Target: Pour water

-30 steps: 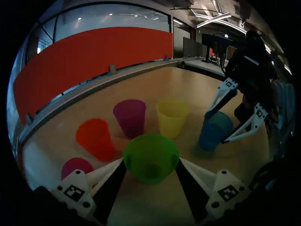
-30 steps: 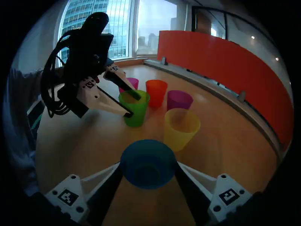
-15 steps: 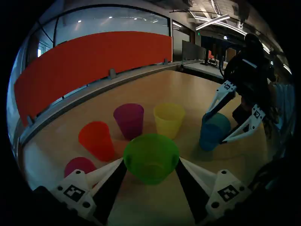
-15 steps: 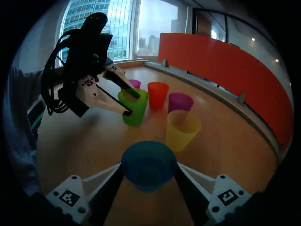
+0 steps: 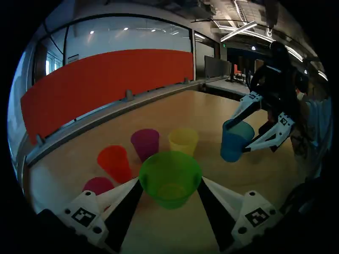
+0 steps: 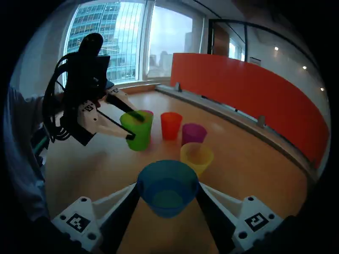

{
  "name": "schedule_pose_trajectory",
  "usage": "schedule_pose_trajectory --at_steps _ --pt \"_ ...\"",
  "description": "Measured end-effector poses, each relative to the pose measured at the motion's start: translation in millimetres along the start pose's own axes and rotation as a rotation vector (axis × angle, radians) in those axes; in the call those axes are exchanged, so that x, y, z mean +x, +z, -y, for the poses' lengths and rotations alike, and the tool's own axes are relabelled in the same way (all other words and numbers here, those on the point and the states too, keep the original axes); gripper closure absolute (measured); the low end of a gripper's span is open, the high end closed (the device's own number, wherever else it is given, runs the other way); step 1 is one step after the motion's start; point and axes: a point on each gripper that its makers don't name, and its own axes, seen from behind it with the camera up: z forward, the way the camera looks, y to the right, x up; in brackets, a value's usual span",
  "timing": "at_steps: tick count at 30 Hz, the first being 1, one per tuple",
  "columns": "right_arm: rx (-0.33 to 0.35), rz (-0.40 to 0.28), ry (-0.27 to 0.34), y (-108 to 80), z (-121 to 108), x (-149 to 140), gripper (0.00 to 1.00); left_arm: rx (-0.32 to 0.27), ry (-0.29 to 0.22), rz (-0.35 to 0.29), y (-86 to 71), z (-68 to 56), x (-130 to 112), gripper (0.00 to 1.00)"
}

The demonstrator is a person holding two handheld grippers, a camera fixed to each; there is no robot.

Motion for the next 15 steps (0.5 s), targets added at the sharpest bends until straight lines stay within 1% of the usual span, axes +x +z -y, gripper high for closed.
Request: schedule_pose_trajectory --at_steps 8,15 --pt "-0.024 -0.082 0.016 -16.6 1.2 25.7 0.09 0.023 0.016 -0.054 -24.5 -7.4 14.8 0.14" --pt "-0.035 -0.158 0.035 -28.6 4.1 49.7 0.09 0.047 0.008 -0.102 -44.1 -8.8 27.5 0.14"
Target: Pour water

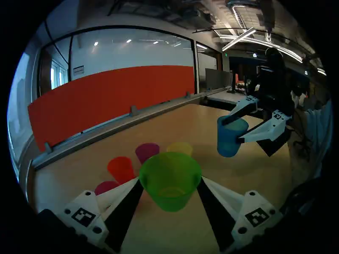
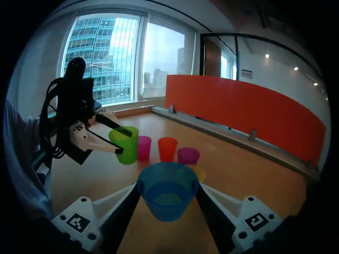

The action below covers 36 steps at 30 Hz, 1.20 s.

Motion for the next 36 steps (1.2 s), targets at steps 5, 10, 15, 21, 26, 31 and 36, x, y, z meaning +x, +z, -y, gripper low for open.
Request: schedule_pose_trajectory --at_steps 5,10,15,21,26,31,36 --pt "-0.011 -0.047 0.01 -5.1 -0.5 14.0 0.09 0.014 -0.008 -0.033 -12.3 0.5 7.0 0.14" --pt "-0.018 -0.084 0.022 -8.6 -3.4 25.4 0.09 0.026 -0.016 -0.058 -21.0 2.5 10.9 0.14" --pt "-0.022 -0.113 0.029 -10.4 -6.7 34.5 0.09 0.029 -0.026 -0.081 -26.5 4.0 14.8 0.14" --pt "-0.026 -0.142 0.029 -10.6 -7.8 43.2 0.09 0.03 -0.028 -0.121 -31.2 3.5 23.5 0.14" --pt "-0.027 -0.158 0.03 -10.5 -8.1 48.5 0.09 0.035 -0.03 -0.149 -34.4 3.4 28.8 0.14" --pt "-0.022 -0.17 0.027 -11.2 -7.3 53.2 0.09 0.038 -0.044 -0.183 -39.7 4.9 36.2 0.13" --pt "-0.021 -0.175 0.021 -12.0 -7.4 56.6 0.09 0.036 -0.054 -0.206 -43.5 5.3 40.9 0.13"
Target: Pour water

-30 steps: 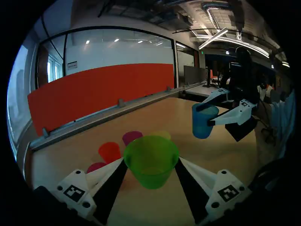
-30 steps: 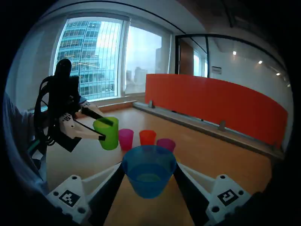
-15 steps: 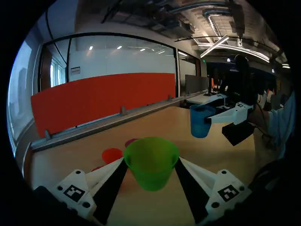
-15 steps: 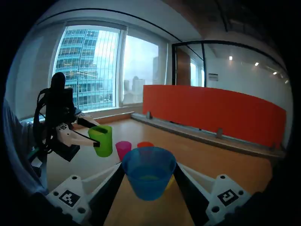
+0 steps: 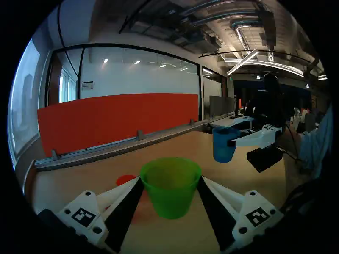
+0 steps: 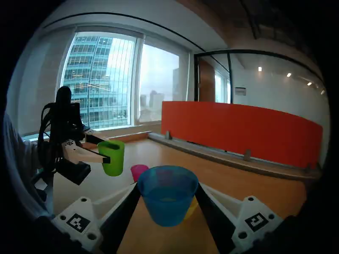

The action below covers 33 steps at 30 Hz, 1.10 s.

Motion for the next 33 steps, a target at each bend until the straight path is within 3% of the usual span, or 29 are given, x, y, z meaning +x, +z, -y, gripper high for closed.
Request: schedule_pose_trajectory --at_steps 15,33 --pt "0.014 0.0 -0.05 0.9 -0.6 10.6 0.09 -0.009 0.009 -0.016 1.3 -5.3 4.0 0.13" --pt "0.033 -0.027 -0.212 13.8 5.1 43.1 0.09 -0.03 0.008 -0.019 3.1 -15.0 -0.2 0.14"
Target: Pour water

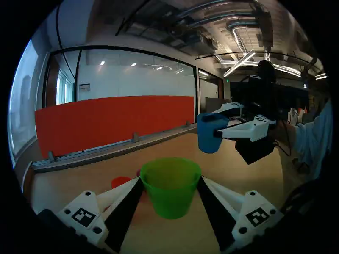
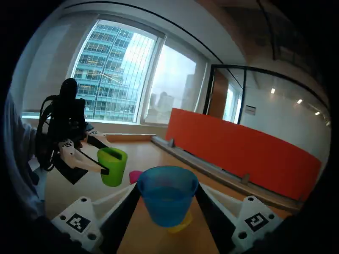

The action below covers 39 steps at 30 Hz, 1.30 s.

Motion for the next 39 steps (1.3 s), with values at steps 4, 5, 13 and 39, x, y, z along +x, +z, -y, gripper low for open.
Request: schedule_pose_trajectory --at_steps 4,5,13,39 --pt "-0.003 -0.012 -0.051 3.0 -2.4 12.4 0.09 -0.004 0.006 0.002 0.8 -2.5 -1.8 0.13" --pt "-0.003 -0.015 -0.063 3.8 -2.8 15.3 0.09 -0.005 0.007 0.002 1.0 -3.2 -2.1 0.13" --pt "-0.003 -0.036 -0.168 11.6 -4.9 38.1 0.09 -0.014 0.014 -0.004 4.7 -8.5 0.3 0.14" --pt "-0.025 -0.082 -0.486 38.0 -4.8 89.6 0.09 -0.056 0.043 -0.025 15.9 -28.9 11.7 0.14"
